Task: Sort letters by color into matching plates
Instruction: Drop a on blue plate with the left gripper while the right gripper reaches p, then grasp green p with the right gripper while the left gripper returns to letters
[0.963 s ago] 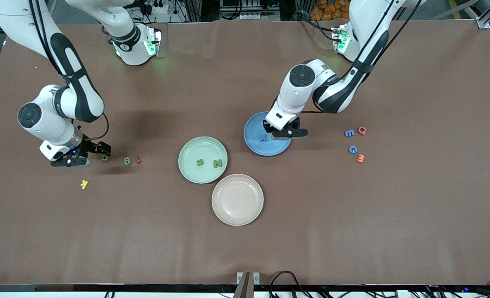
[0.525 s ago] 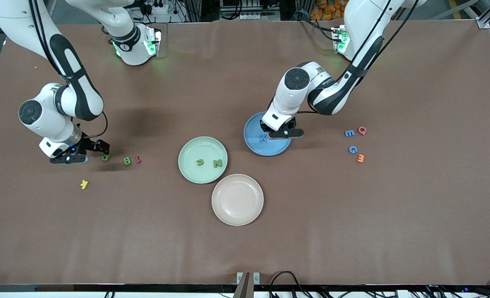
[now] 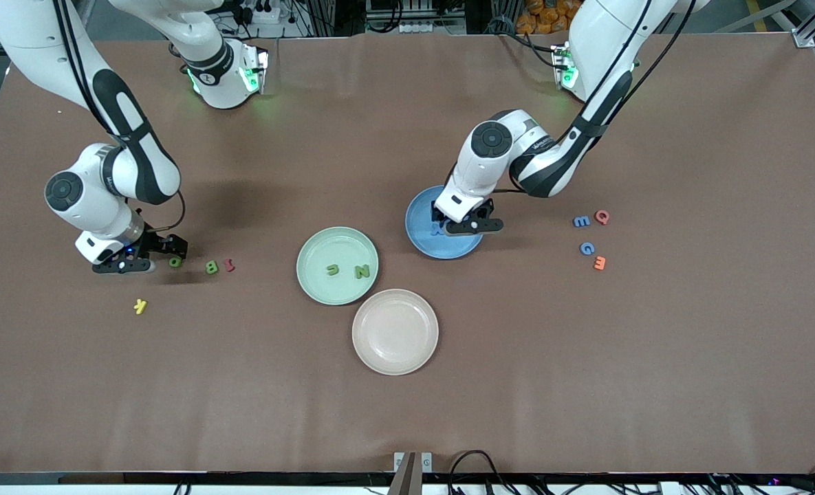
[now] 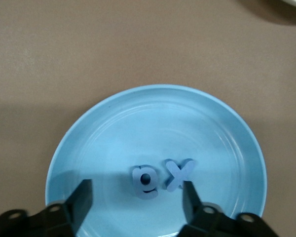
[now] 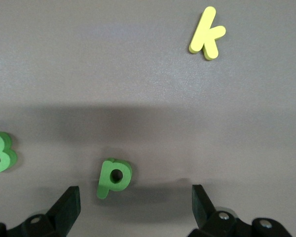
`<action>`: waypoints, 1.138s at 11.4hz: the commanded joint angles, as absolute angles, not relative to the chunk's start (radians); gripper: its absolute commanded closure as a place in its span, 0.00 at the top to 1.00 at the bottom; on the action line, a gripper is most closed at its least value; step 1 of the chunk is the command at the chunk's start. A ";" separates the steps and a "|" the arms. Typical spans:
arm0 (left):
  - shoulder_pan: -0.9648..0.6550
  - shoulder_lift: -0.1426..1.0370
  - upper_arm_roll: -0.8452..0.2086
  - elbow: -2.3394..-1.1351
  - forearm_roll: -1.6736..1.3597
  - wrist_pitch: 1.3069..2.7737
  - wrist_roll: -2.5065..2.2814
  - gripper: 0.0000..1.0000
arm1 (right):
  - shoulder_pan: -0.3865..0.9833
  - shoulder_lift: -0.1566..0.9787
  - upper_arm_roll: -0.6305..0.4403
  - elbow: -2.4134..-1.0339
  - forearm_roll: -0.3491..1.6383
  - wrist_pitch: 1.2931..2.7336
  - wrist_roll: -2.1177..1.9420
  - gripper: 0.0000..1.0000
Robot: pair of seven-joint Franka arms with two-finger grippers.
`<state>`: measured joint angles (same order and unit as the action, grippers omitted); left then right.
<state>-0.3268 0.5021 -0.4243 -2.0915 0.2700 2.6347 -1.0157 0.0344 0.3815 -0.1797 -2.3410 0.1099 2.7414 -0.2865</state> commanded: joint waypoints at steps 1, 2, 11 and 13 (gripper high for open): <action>-0.324 0.492 -0.419 -2.075 0.313 2.620 -1.052 1.00 | 0.014 0.385 -0.163 -2.344 0.103 2.758 -0.293 1.00; -0.319 0.482 -0.419 -2.077 0.317 2.617 -1.051 1.00 | 0.014 0.387 -0.163 -2.344 0.103 2.758 -0.293 0.99; -0.183 0.350 -0.423 -2.066 0.324 2.401 -0.881 1.00 | 0.023 0.411 -0.160 -2.329 0.101 2.773 -0.293 0.69; -0.147 0.330 -0.423 -2.083 0.325 2.378 -0.821 1.00 | 0.023 0.411 -0.155 -2.327 0.100 2.773 -0.293 0.60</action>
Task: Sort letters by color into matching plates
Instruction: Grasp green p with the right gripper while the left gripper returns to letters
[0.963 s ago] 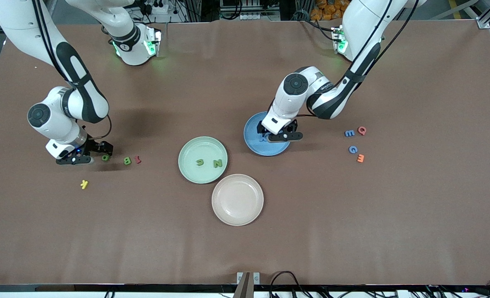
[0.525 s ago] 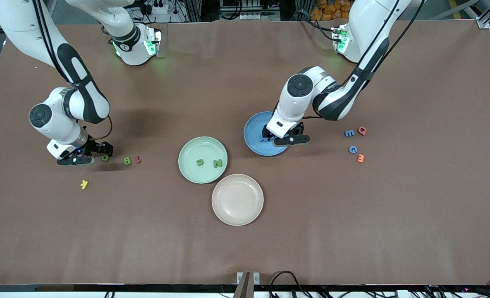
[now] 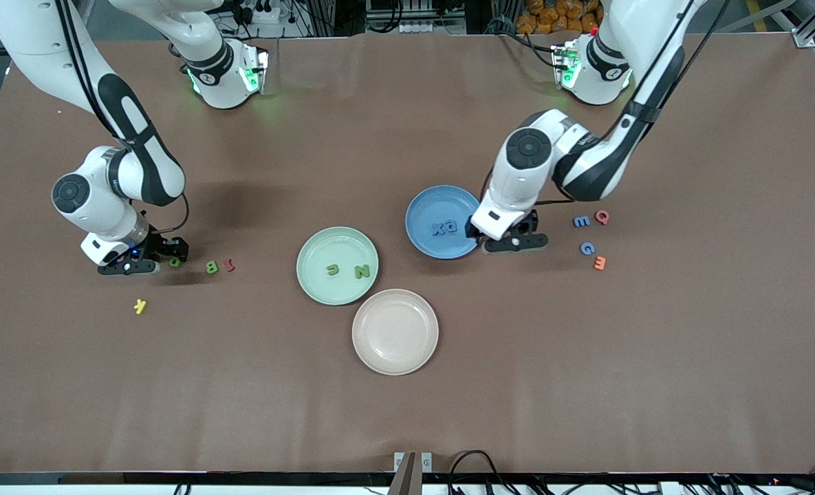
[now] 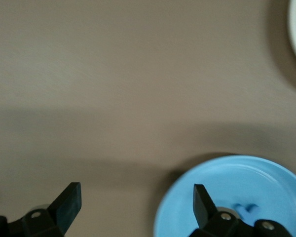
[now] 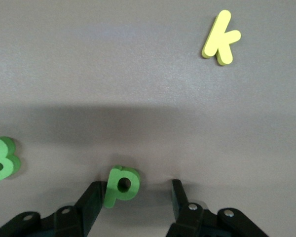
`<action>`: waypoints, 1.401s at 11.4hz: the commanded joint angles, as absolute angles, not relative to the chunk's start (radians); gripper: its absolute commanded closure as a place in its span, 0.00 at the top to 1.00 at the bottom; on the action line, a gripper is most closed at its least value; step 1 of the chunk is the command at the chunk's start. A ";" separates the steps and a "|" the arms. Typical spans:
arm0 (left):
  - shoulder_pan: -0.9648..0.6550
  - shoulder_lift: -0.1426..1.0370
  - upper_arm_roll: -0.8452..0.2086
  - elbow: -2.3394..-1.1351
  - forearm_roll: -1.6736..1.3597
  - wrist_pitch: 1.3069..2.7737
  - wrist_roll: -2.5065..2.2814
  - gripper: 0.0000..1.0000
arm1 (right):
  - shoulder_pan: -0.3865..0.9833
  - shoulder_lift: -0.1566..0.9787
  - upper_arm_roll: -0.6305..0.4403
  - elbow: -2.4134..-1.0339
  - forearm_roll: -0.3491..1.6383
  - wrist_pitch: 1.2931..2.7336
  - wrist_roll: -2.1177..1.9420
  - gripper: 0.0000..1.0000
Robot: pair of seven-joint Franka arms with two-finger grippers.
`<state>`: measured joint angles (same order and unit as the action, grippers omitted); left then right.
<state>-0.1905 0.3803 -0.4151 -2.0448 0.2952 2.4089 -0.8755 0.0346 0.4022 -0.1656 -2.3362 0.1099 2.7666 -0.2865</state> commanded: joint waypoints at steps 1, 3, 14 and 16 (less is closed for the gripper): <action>-0.146 0.325 -0.420 -2.092 0.324 2.378 -0.805 1.00 | 0.023 0.411 -0.153 -2.327 0.101 2.773 -0.293 0.57; -0.089 0.318 -0.423 -2.105 0.328 2.378 -0.760 1.00 | 0.023 0.411 -0.152 -2.326 0.100 2.773 -0.293 0.49; 0.150 0.307 -0.426 -2.302 0.468 2.643 -0.618 1.00 | 0.020 0.413 -0.138 -2.304 0.104 2.772 -0.284 0.35; 0.163 0.316 -0.426 -2.318 0.468 2.671 -0.618 1.00 | 0.021 0.413 -0.137 -2.301 0.104 2.772 -0.282 0.31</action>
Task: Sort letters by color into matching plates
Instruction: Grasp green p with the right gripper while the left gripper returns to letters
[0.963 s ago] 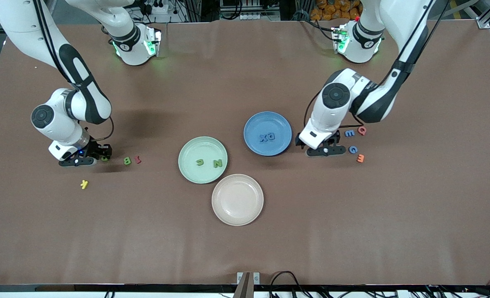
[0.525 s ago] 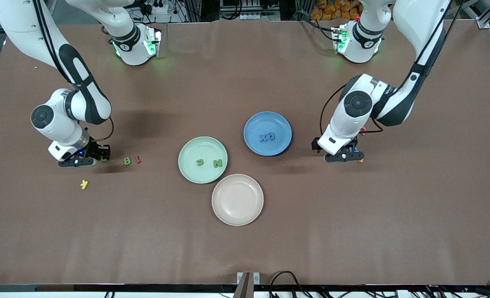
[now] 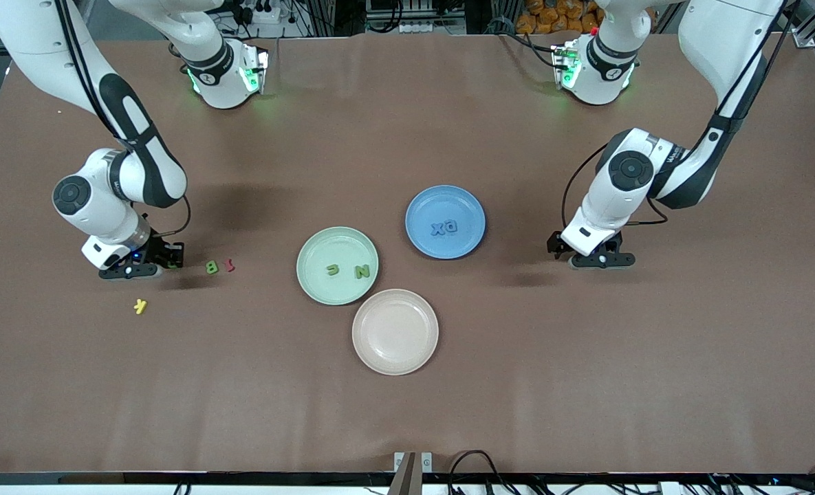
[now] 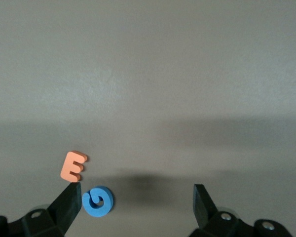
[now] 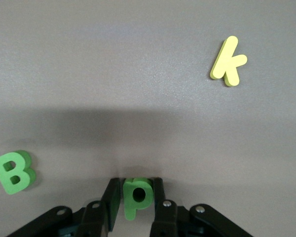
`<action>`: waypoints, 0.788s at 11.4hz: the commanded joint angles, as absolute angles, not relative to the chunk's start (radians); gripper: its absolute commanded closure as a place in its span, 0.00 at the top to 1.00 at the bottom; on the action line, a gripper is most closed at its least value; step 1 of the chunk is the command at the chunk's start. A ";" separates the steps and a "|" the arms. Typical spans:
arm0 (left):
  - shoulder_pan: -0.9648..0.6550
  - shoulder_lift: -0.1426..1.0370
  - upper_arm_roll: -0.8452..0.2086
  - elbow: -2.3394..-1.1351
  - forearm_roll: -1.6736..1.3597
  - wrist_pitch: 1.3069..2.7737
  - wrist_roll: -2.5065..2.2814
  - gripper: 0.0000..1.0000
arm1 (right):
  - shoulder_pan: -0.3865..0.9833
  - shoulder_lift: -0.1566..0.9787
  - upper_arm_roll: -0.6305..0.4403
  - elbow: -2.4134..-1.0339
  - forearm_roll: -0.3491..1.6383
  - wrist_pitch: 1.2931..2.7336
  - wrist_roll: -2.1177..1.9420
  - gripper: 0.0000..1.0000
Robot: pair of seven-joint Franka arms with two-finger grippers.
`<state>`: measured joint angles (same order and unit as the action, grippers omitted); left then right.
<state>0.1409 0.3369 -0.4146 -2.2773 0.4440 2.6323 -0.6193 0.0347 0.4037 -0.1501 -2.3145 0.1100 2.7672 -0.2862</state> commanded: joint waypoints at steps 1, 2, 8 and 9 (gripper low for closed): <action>0.181 0.322 -0.426 -2.318 0.468 2.672 -0.618 1.00 | 0.021 0.414 -0.135 -2.299 0.104 2.772 -0.282 0.31; 0.190 0.324 -0.426 -2.324 0.469 2.689 -0.618 1.00 | 0.021 0.416 -0.135 -2.299 0.104 2.772 -0.284 0.31; 0.268 0.327 -0.428 -2.408 0.514 2.832 -0.575 1.00 | 0.028 0.394 -0.132 -2.273 0.103 2.711 -0.282 0.21; 0.268 0.331 -0.428 -2.410 0.514 2.832 -0.575 1.00 | 0.031 0.379 -0.132 -2.254 0.103 2.659 -0.281 0.21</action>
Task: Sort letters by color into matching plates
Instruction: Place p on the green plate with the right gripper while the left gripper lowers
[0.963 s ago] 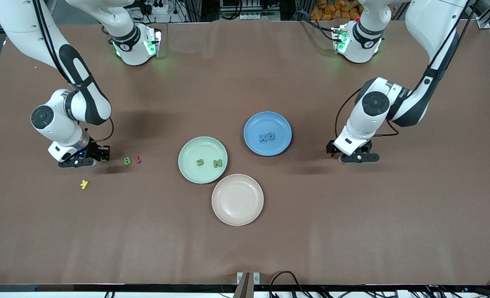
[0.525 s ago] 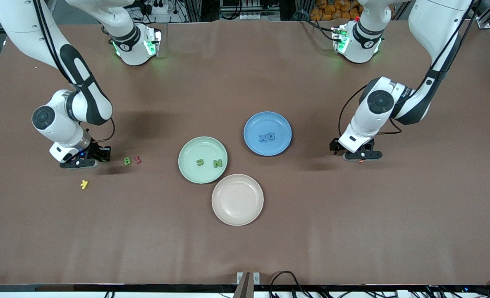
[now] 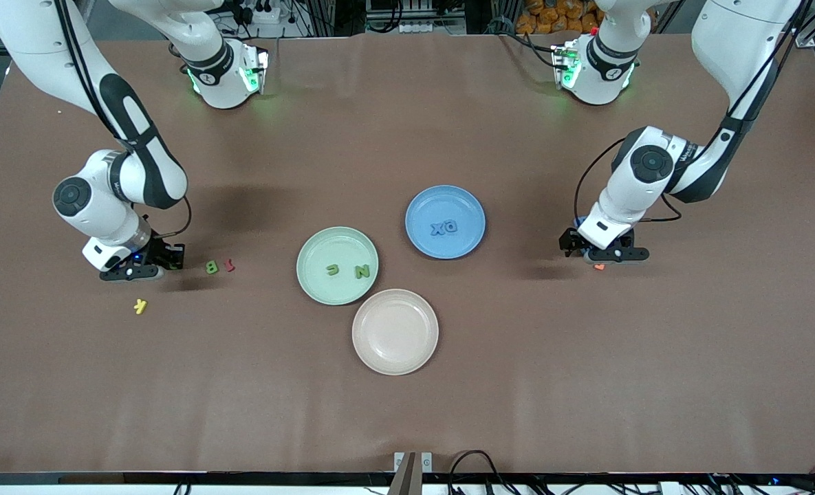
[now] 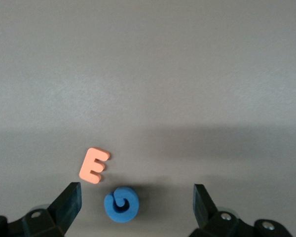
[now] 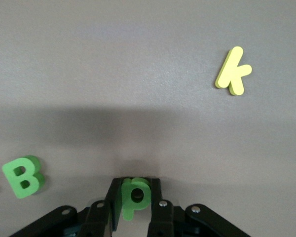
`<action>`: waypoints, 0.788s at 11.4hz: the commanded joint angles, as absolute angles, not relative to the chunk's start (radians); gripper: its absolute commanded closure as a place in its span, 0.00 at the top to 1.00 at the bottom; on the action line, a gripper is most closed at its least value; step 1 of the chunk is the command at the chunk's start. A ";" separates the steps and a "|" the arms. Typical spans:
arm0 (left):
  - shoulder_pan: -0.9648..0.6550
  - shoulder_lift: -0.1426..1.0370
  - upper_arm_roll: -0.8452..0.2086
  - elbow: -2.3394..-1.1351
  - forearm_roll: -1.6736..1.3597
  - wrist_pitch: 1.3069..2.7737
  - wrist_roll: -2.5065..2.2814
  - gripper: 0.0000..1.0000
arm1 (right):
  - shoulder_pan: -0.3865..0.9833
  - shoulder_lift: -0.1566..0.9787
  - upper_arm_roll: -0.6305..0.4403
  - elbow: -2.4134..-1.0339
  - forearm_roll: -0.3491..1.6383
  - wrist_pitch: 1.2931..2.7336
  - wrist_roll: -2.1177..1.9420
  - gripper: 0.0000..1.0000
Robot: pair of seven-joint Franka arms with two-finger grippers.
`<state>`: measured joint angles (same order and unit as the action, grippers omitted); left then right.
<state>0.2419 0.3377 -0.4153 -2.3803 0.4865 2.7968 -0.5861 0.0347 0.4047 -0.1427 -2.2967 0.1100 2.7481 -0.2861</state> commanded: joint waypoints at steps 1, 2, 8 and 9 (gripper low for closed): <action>0.270 0.333 -0.426 -2.414 0.514 2.835 -0.575 1.00 | 0.031 0.370 -0.133 -2.229 0.103 2.607 -0.279 0.21; 0.270 0.333 -0.428 -2.419 0.514 2.836 -0.574 0.99 | 0.031 0.359 -0.133 -2.211 0.104 2.576 -0.275 0.21; 0.316 0.362 -0.428 -2.427 0.555 2.861 -0.554 0.86 | 0.144 0.334 -0.132 -2.129 0.147 2.471 -0.039 0.21; 0.334 0.371 -0.428 -2.428 0.575 2.879 -0.551 0.85 | 0.176 0.336 -0.132 -2.122 0.158 2.471 0.013 0.21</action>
<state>0.2761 0.3507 -0.4171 -2.4185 0.5140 2.8290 -0.5733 0.1119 0.3480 -0.1304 -2.1355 0.1234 2.4883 -0.0955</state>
